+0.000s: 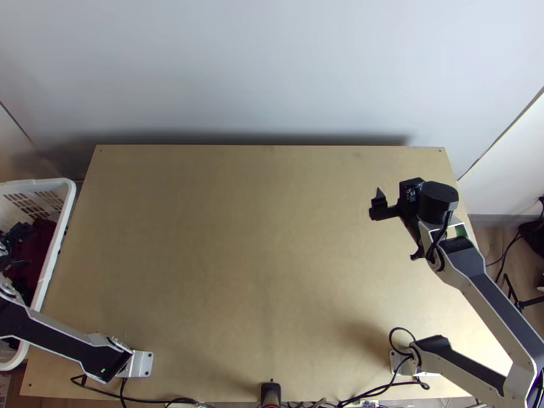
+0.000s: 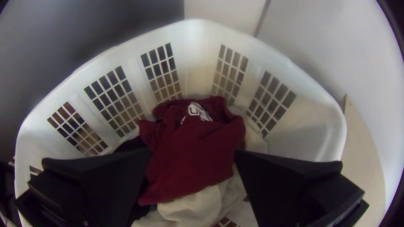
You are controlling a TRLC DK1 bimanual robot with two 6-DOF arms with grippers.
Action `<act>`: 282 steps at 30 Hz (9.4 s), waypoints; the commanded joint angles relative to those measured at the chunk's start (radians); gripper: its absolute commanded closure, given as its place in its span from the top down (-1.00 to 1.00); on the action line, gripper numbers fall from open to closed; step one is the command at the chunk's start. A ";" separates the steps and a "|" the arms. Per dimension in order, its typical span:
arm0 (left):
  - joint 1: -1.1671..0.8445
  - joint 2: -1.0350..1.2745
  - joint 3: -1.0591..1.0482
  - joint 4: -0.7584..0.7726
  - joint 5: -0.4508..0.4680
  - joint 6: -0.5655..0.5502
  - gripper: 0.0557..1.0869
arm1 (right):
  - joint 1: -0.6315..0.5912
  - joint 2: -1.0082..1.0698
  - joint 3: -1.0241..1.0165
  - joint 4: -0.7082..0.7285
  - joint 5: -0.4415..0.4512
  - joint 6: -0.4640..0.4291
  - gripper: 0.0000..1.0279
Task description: Fold the t-shirt
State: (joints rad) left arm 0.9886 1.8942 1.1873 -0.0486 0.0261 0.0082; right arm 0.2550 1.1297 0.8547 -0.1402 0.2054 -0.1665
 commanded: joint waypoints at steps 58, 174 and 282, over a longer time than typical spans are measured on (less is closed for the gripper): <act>0.094 0.111 0.359 -0.235 0.265 0.009 -0.92 | 0.105 0.016 0.043 -0.012 0.086 -0.011 0.86; -1.927 0.433 1.034 -0.789 0.193 -0.359 0.92 | -0.326 -0.786 -0.506 -0.030 0.072 0.257 0.86; -1.579 -0.291 0.044 -0.531 0.017 -0.277 0.91 | 0.009 0.030 0.610 -0.364 -0.184 0.305 -0.94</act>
State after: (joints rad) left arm -0.5728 1.6203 1.2652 -0.6106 0.0399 -0.2745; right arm 0.2058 1.1057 1.1809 -0.4774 -0.0441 0.0818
